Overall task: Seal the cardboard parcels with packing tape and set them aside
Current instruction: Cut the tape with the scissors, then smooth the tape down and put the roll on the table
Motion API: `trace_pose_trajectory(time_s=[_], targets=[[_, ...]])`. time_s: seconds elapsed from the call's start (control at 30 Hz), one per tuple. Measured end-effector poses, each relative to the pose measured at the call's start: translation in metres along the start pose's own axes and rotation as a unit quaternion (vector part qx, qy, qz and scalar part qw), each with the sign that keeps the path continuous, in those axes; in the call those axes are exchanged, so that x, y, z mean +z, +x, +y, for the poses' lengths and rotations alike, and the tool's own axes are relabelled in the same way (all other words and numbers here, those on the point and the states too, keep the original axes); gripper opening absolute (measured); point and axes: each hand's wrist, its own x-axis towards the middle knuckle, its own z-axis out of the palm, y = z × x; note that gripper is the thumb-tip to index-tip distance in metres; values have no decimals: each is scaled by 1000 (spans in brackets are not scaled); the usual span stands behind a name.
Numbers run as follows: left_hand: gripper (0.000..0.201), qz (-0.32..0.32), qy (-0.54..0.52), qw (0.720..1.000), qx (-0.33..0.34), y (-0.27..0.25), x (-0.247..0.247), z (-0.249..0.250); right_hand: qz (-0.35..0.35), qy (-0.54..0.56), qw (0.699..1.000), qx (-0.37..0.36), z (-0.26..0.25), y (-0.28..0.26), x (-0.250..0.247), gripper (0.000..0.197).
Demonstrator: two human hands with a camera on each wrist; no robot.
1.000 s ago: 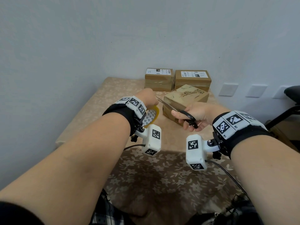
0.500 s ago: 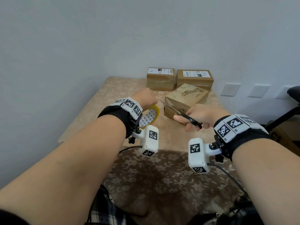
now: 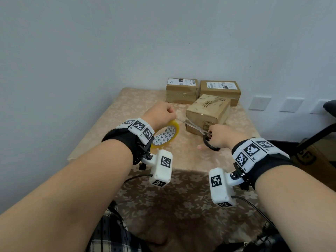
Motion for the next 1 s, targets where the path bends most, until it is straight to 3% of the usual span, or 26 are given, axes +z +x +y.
trace_pose_trajectory(time_s=[0.17, 0.2, 0.3, 0.4, 0.47, 0.53, 0.57, 0.67, 0.7, 0.8, 0.9, 1.0], targets=[[12, 39, 0, 999, 11, -8, -2, -2, 39, 137, 989, -38, 0, -3, 3, 80], [13, 49, -6, 999, 15, -10, -3, -3, 47, 131, 989, -47, 0, -2, 1, 74], [13, 73, -29, 996, 30, -13, -4, -6, 141, 87, 985, -53, -4, 3, -7, 24], [14, 98, -45, 993, 55, -17, 0, -10, 244, 289, 921, -90, -13, 0, -7, 19], [12, 95, -50, 991, 83, -19, 3, -10, 213, 413, 874, -141, -22, -6, -5, 33], [11, 79, -30, 990, 113, -20, 4, -7, 162, 428, 874, -162, -29, -7, -4, 44], [11, 69, -20, 990, 125, -20, 5, -5, 154, 434, 873, -164, -32, -6, -5, 41], [15, 43, 7, 988, 149, -18, 6, -2, 171, 473, 851, -149, -36, -2, -9, 5], [16, 38, 15, 988, 149, -18, 7, -2, 179, 470, 853, -137, -37, -1, -10, 8], [23, 34, 36, 991, 123, -20, 7, 1, 208, 446, 862, -120, -39, 5, -9, 16], [56, 10, 21, 999, 45, -22, 3, 3, 223, 440, 862, -116, -42, 4, -11, 18], [34, 17, 38, 998, 44, -25, 1, 6, 230, 435, 863, -112, -45, -2, -14, 19]])
